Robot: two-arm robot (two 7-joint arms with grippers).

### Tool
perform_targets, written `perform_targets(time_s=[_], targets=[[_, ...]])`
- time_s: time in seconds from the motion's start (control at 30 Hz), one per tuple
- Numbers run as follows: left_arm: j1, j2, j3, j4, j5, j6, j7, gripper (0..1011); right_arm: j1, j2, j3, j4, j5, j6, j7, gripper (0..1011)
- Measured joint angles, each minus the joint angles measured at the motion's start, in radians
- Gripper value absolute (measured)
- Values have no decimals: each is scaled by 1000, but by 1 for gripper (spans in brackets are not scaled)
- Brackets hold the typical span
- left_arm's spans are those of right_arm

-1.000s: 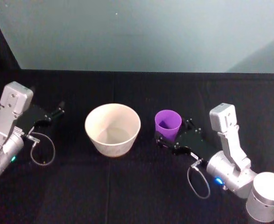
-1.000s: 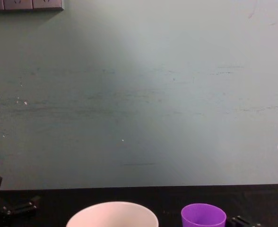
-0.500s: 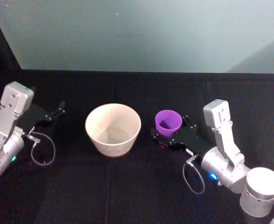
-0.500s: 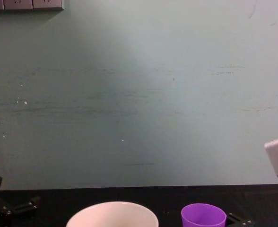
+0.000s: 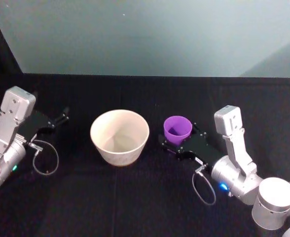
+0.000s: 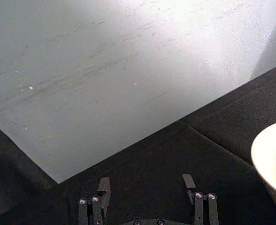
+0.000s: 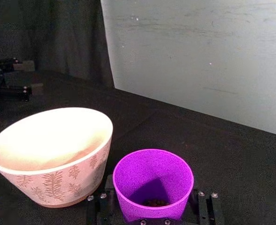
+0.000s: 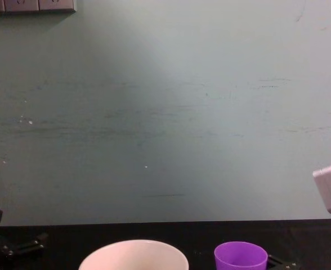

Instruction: Pick up the cup and pour the mung beans from the cup into the bowl.

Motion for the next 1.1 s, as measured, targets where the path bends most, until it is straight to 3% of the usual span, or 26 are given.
perform_targets(time_s=[0.27, 0.63, 0.83, 1.1], targets=[[0, 0, 0, 0, 0, 0, 0, 1000, -25, -1, 25, -46, -6, 9, 10, 750], [0, 0, 0, 0, 0, 0, 0, 1000, -62, 21, 62, -187, -20, 79, 8, 726], [0, 0, 0, 0, 0, 0, 0, 1000, -62, 20, 74, -229, -21, 121, 3, 726], [0, 0, 0, 0, 0, 0, 0, 1000, -63, 16, 92, -260, -11, 136, 1, 726]])
